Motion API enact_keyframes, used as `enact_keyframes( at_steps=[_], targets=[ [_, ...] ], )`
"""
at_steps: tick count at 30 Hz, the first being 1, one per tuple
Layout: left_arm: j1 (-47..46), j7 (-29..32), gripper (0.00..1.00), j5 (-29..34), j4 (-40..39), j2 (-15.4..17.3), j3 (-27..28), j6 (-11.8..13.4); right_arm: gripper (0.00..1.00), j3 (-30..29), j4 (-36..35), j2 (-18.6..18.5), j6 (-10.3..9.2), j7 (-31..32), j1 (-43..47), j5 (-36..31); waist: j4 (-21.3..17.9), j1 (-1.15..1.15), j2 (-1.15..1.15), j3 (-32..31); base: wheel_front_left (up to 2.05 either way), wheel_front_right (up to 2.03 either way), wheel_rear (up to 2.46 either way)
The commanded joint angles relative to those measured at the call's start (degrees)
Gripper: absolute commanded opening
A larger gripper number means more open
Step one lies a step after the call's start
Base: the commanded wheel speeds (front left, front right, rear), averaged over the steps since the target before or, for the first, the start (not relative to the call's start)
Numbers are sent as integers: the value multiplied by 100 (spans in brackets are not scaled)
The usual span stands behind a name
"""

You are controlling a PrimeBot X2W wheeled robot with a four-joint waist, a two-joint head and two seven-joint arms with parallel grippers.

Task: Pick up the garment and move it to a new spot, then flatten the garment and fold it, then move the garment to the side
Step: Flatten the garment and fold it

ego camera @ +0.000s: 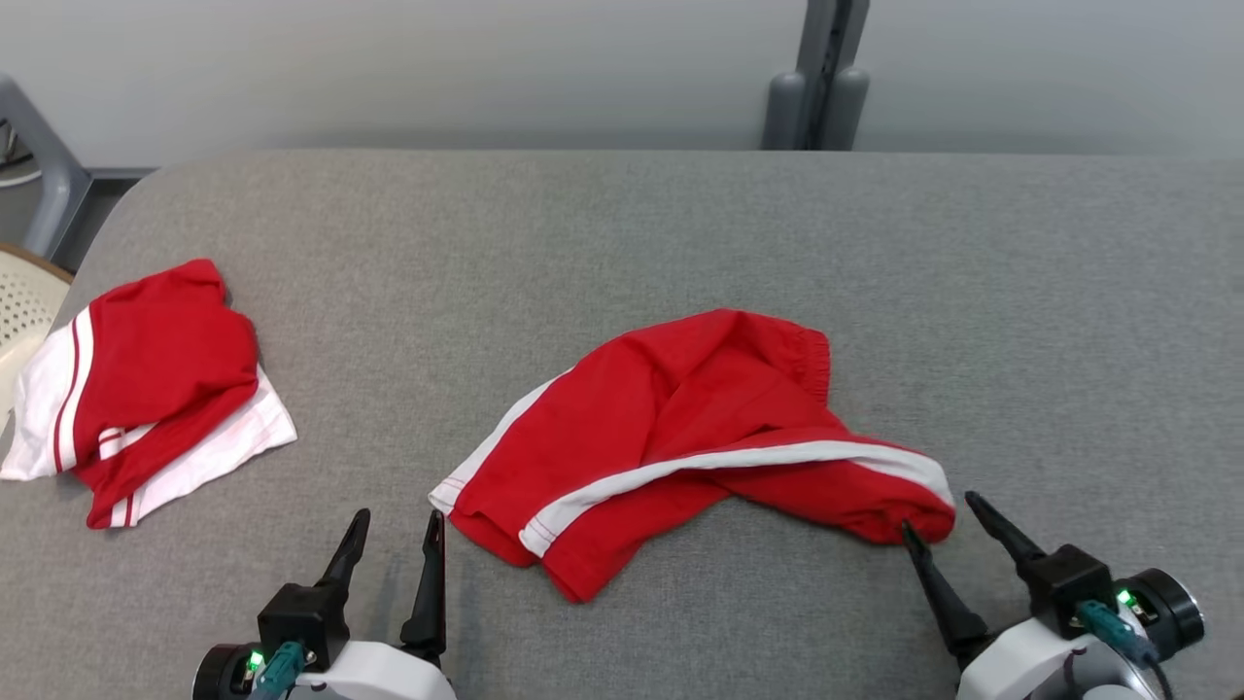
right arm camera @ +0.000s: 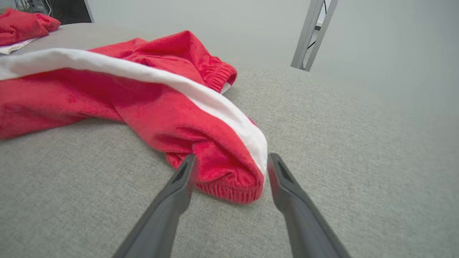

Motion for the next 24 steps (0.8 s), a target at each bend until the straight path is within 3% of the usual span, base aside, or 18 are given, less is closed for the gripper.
enact_keyframes(
  at_steps=[1,10,24],
  targets=[
    [68,-1,100,52,19,23,24,-31,100,-180,-154,35,-2,0,104,103,-136,0,0,-172,0,0,0],
    [316,-1,100,16,71,23,46,-45,100,-1150,-817,456,-2,0,433,461,-455,0,0,-650,0,0,0],
    [491,-1,100,-390,291,23,-198,-190,100,-1385,-891,784,-1,0,781,498,-819,0,0,-756,0,0,0]
  ],
)
